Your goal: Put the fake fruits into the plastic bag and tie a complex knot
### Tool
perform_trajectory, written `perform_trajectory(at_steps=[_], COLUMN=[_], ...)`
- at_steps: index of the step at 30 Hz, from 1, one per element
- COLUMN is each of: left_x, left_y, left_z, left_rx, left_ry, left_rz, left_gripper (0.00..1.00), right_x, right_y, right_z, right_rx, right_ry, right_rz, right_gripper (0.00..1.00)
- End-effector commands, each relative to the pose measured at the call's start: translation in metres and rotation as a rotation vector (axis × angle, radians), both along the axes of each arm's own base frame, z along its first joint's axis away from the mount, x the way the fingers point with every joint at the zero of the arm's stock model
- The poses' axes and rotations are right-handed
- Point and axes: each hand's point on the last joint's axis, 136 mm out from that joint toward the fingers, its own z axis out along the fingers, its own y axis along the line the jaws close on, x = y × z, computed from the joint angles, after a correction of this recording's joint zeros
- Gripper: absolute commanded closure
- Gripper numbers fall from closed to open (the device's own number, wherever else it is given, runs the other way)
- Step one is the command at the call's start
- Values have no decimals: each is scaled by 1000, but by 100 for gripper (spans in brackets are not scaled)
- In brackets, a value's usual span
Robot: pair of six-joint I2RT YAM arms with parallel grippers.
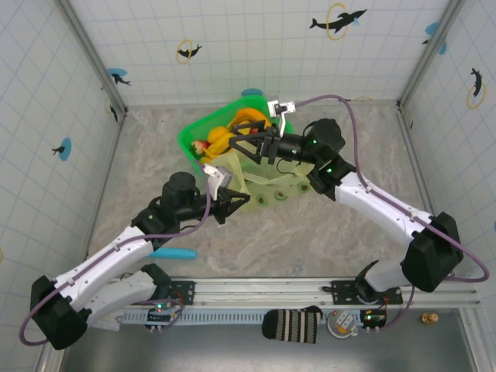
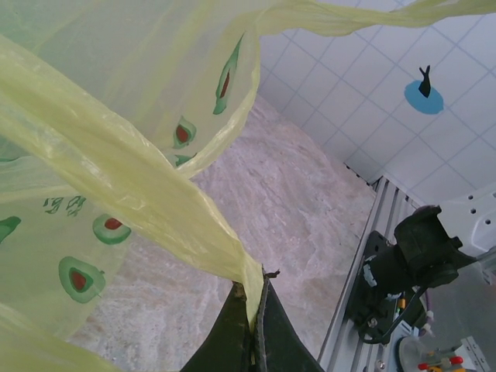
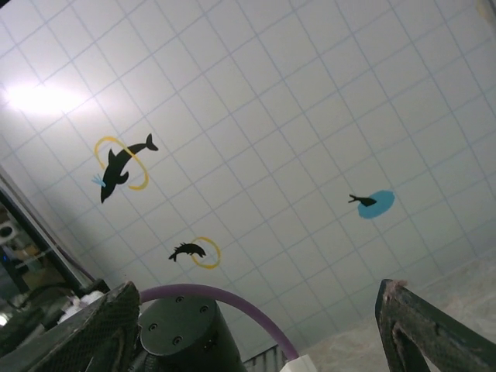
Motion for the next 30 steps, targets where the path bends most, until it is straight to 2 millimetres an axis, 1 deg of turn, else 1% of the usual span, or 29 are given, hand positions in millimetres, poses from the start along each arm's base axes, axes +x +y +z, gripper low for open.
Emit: perform_trajectory(at_steps=[1, 4, 6, 9, 10, 12, 14, 15, 17, 18, 19, 21, 22, 24, 25, 26, 27, 29, 30], left_x=[-1, 1, 2, 2, 3, 6, 11, 13, 15, 15, 15, 17, 18, 21, 22, 24, 26, 29, 28], left_y=[0, 5, 7, 8, 8, 9, 11, 12, 14, 15, 16, 20, 23, 28, 30, 33, 37, 44, 47], left_z=[20, 19, 18, 14, 12, 8, 5, 2, -4, -8, -11, -19, -22, -28, -31, -31, -32, -31, -31], left_rx=[-26, -8, 2, 13, 19, 30, 45, 57, 90, 101, 111, 134, 145, 176, 191, 204, 223, 248, 254], left_ry=[-65, -71, -69, -60, -57, -52, -50, -46, -67, -62, -58, -48, -45, -43, -44, -50, -58, -78, -84], left_rz=[-8, 22, 35, 42, 45, 60, 85, 98, 98, 101, 110, 133, 144, 172, 183, 196, 217, 249, 253], left_gripper=[100, 100, 100, 100, 100, 100, 100, 100, 100, 100, 100, 100, 100, 100, 100, 100, 100, 100, 100], right_x=[-35, -53, -60, -67, -69, -67, -53, -41, -11, 4, 13, 16, 13, 13, 18, 27, 41, 74, 95], right_y=[-19, -29, -36, -46, -47, -46, -47, -47, -49, -51, -55, -63, -65, -61, -55, -49, -45, -42, -44], right_z=[51, 62, 69, 79, 82, 88, 95, 99, 107, 111, 113, 119, 121, 126, 127, 123, 120, 101, 87], right_rx=[110, 128, 154, 226, 252, 276, 283, 274, 228, 210, 216, 274, 303, 314, 288, 250, 201, 89, 18], right_ry=[-352, -461, -498, -509, -510, -506, -484, -457, -385, -342, -308, -274, -261, -214, -184, -156, -127, -90, -73], right_rz=[-18, 3, 5, -14, -9, -28, -105, -151, -234, -260, -257, -203, -155, -90, -79, -91, -142, -281, -363], right_gripper=[19, 18, 17, 16, 16, 17, 14, 12, 10, 10, 10, 10, 11, 12, 15, 17, 19, 21, 22])
